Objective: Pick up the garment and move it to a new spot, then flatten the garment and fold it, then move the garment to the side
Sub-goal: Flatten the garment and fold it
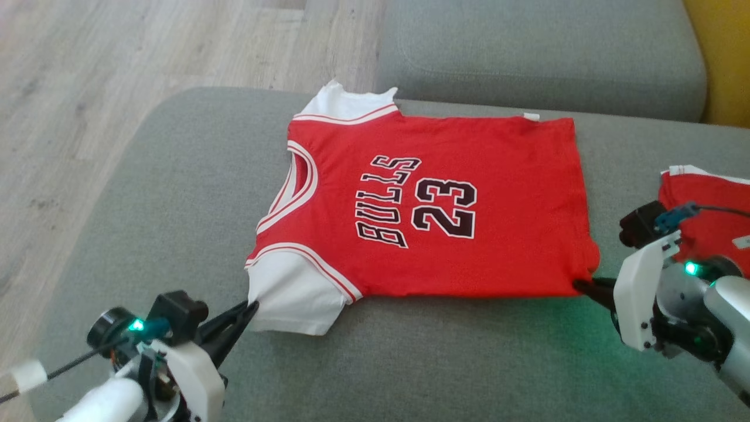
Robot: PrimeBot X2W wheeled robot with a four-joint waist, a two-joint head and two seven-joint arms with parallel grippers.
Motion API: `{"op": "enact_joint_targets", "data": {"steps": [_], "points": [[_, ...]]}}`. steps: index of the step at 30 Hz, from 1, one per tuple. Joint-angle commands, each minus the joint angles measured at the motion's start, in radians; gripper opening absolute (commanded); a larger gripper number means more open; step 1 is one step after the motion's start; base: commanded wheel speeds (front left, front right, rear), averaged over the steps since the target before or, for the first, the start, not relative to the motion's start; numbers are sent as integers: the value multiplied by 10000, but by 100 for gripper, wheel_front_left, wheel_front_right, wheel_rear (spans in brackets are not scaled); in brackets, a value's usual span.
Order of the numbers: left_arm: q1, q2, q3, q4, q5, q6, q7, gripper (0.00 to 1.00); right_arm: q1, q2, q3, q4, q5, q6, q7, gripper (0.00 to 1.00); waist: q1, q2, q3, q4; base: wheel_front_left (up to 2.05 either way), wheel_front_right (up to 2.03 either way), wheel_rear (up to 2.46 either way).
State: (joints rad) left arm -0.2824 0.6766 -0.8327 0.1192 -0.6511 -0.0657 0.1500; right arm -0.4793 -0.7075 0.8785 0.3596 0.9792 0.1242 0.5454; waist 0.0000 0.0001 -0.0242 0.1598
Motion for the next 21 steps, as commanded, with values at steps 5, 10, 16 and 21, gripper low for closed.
{"op": "enact_joint_targets", "data": {"steps": [5,10,16,21], "points": [[-1303,511,640,-237,-32,-43,333,0,-531,-106,-618,-285,-456,65,-169,0,0,-1,509,-156,0,0,0],[-2312,440,1013,461,-254,-165,539,0,-1083,272,-1180,-99,-785,65,-276,0,0,-1,1082,-304,0,0,0],[-3641,149,1121,1690,-330,-378,786,0,-1803,893,-1657,468,-1212,65,-347,0,0,-1,1780,-547,0,0,0],[-4594,-136,969,2797,-220,-516,785,0,-2340,1349,-1724,1059,-1628,65,-436,0,0,-1,2183,-778,0,0,0]]}}
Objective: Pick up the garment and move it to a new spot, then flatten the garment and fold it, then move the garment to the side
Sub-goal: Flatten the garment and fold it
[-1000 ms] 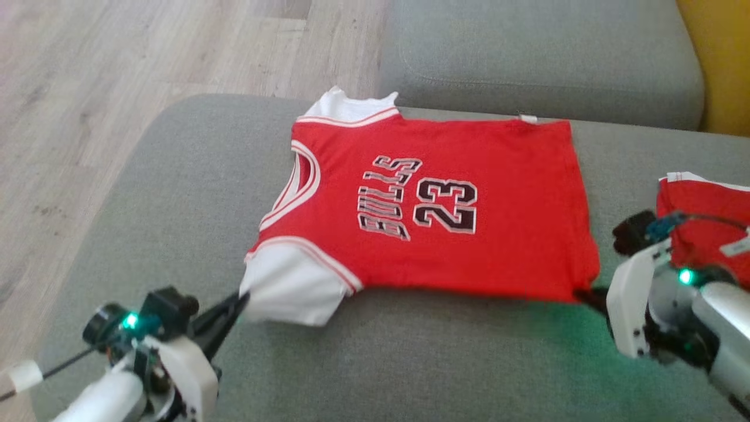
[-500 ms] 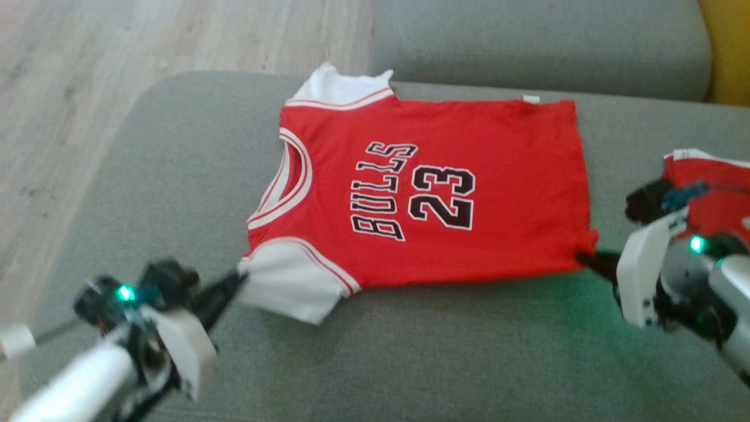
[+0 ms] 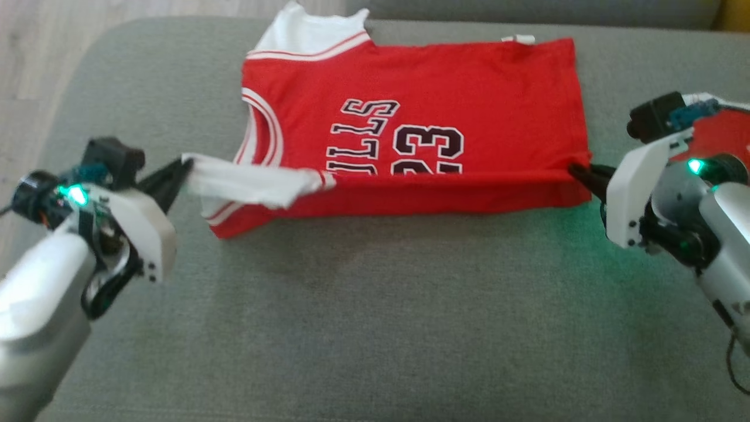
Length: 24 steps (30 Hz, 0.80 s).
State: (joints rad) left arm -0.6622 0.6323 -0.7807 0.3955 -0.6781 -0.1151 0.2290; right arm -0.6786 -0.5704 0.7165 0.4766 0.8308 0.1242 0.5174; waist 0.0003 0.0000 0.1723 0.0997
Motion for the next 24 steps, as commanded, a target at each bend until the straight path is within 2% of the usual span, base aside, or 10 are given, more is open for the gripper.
{"op": "enact_joint_targets", "data": {"steps": [1,9,12,18,19,20,21,24], "points": [[-968,245,410,241,74,-40,-25,0,-450,70,-116,4,-206,65,-200,0,-3,0,280,-224,0,0,0],[-1972,-32,-109,1587,426,-124,-191,0,-1072,638,-10,640,-542,65,-541,0,-3,0,694,-525,0,0,0],[-2399,-13,-564,1990,945,-139,-479,0,-1309,817,45,864,-630,65,-688,0,-3,0,886,-629,0,0,0],[-2887,-325,-874,2819,916,-151,-971,0,-1761,1165,186,1364,-742,65,-854,0,-3,0,1204,-793,0,0,0],[-2954,-375,-902,2968,884,-151,-1040,0,-1825,1211,205,1453,-774,65,-881,44,-3,0,1242,-804,0,0,0],[-3034,-410,-922,3117,900,-152,-1146,40,-1893,1265,170,1543,-798,65,-969,100,-3,0,1281,-816,0,0,0],[-3115,-447,-922,3286,936,-146,-1278,100,-1955,1345,84,1632,-794,65,-1115,100,-3,0,1314,-822,0,0,0],[-3327,-630,-868,3790,1033,31,-1727,100,-2134,1540,-260,1903,-868,65,-1810,100,-3,0,1374,-806,0,0,0]]}}
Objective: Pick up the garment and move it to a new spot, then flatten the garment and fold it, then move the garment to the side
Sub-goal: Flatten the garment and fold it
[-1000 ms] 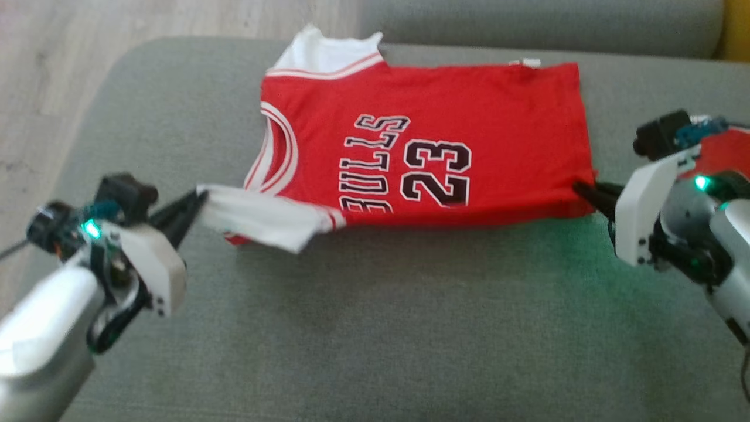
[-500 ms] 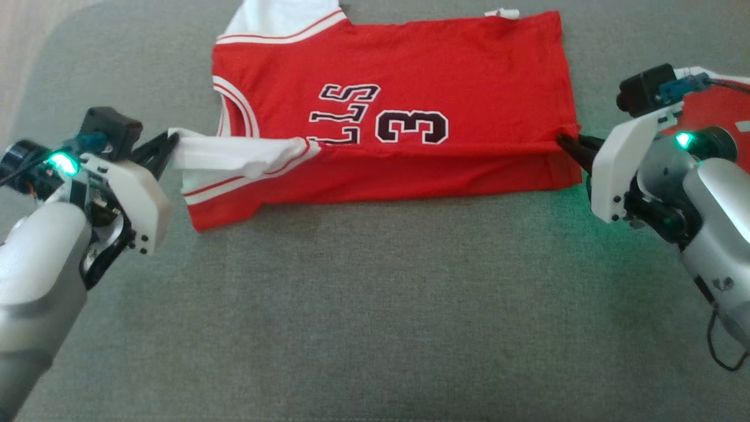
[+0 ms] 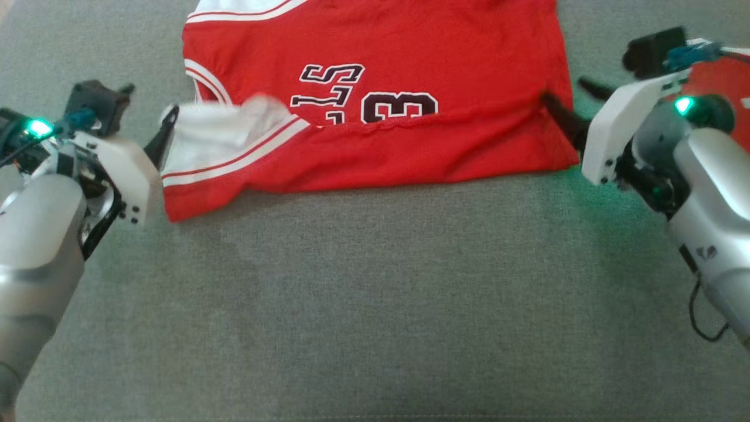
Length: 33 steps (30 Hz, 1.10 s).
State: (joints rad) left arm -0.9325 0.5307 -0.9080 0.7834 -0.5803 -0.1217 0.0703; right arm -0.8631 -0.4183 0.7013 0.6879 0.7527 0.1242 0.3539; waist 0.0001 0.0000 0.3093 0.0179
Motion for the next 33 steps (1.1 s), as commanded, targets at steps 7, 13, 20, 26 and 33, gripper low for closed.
{"op": "enact_joint_targets", "data": {"steps": [7,13,20,26,33], "points": [[-944,-330,968,563,15,1046,-2307,100,-187,541,-1060,-25,15,65,-2853,100,-1,0,-399,258,0,0,0],[-558,-1024,2253,-446,-385,2078,-3302,100,524,958,-2010,-53,-367,65,-5282,100,-1,0,-1096,556,0,0,0],[1896,-1645,3940,-4033,1264,3471,-3317,100,2011,1793,-4411,-1130,-1826,65,-6145,100,-1,0,-1739,794,0,0,0],[3997,-2210,4715,-5378,2054,3642,-3318,100,4180,3095,-6335,-3186,-3871,65,-6153,100,-1,0,-2083,785,0,0,0],[6536,-2977,5690,-6046,2786,3410,-3319,100,6789,3669,-6903,-4754,-5043,65,-6155,100,-1,0,-2320,704,0,0,0]]}}
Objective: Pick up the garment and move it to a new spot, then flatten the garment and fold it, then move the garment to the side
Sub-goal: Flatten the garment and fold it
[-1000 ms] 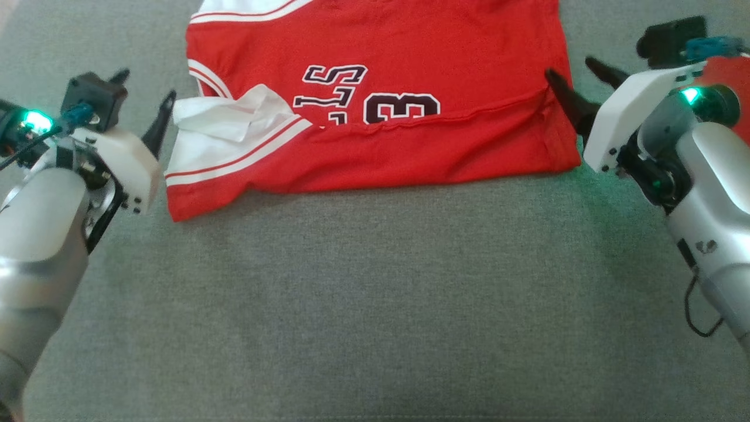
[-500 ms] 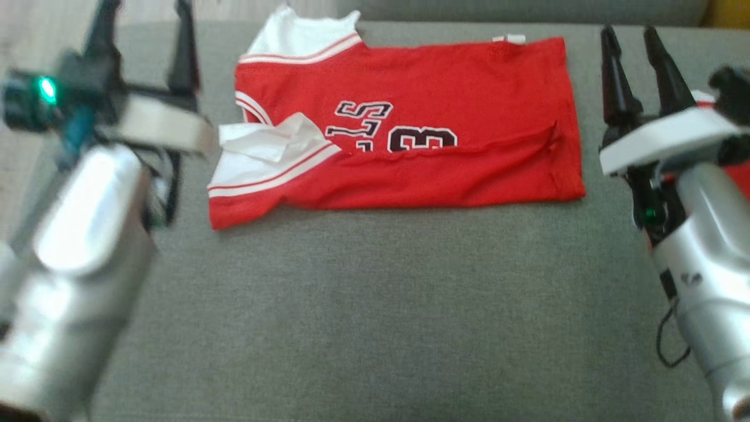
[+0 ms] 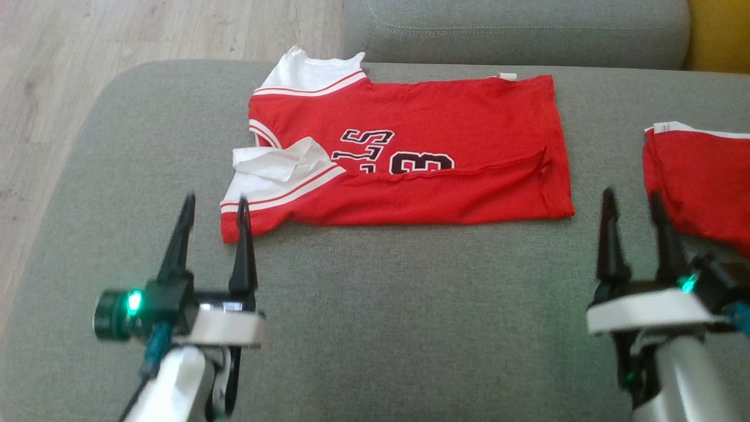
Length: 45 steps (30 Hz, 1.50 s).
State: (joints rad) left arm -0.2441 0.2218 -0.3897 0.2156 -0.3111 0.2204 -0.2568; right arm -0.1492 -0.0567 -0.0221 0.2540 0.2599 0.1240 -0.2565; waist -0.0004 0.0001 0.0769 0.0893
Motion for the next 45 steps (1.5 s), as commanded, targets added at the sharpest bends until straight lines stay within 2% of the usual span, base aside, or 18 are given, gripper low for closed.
{"op": "enact_joint_targets", "data": {"steps": [1,9,12,22,28,36,40,41,43,45], "points": [[-140,33,638,-368,193,-64,-48,100,-125,56,429,-494,-131,67,-51,100,4,-1,2,-23,0,0,0],[243,-342,1381,431,636,-801,-48,100,259,62,724,-877,167,67,-52,100,4,-1,275,-222,0,0,0],[-107,-288,1364,1580,750,-1011,-49,100,111,63,816,-909,159,67,-52,100,4,-1,447,-345,0,0,0],[-2378,-140,1804,5179,199,-1321,482,100,-304,63,927,-890,-157,67,-52,100,4,-1,1494,-858,0,0,0],[-3187,-182,1852,6692,-212,-1975,741,100,-416,64,1014,-854,-213,67,-53,100,4,-1,1898,-1044,0,0,0],[-3721,-233,2074,7876,-584,-1974,906,100,-577,64,1305,-785,-192,67,-53,100,4,-1,2046,-1159,0,0,0],[-3921,-288,2044,8425,-722,-2186,1179,100,-605,64,1332,-778,-162,67,-53,100,4,-1,2072,-1153,0,0,0],[-3961,-309,2022,8563,-762,-2284,1319,87,-615,64,1333,-776,-155,67,-53,100,4,-1,2078,-1150,0,0,0],[-4054,-357,1947,8771,-808,-2492,1577,0,-643,64,1314,-764,-154,67,-53,100,4,-1,2063,-1136,0,0,0],[-4162,-358,1903,8825,-816,-2577,1544,0,-666,64,1260,-749,-122,67,-53,100,4,-1,2016,-1100,0,0,0]]}}
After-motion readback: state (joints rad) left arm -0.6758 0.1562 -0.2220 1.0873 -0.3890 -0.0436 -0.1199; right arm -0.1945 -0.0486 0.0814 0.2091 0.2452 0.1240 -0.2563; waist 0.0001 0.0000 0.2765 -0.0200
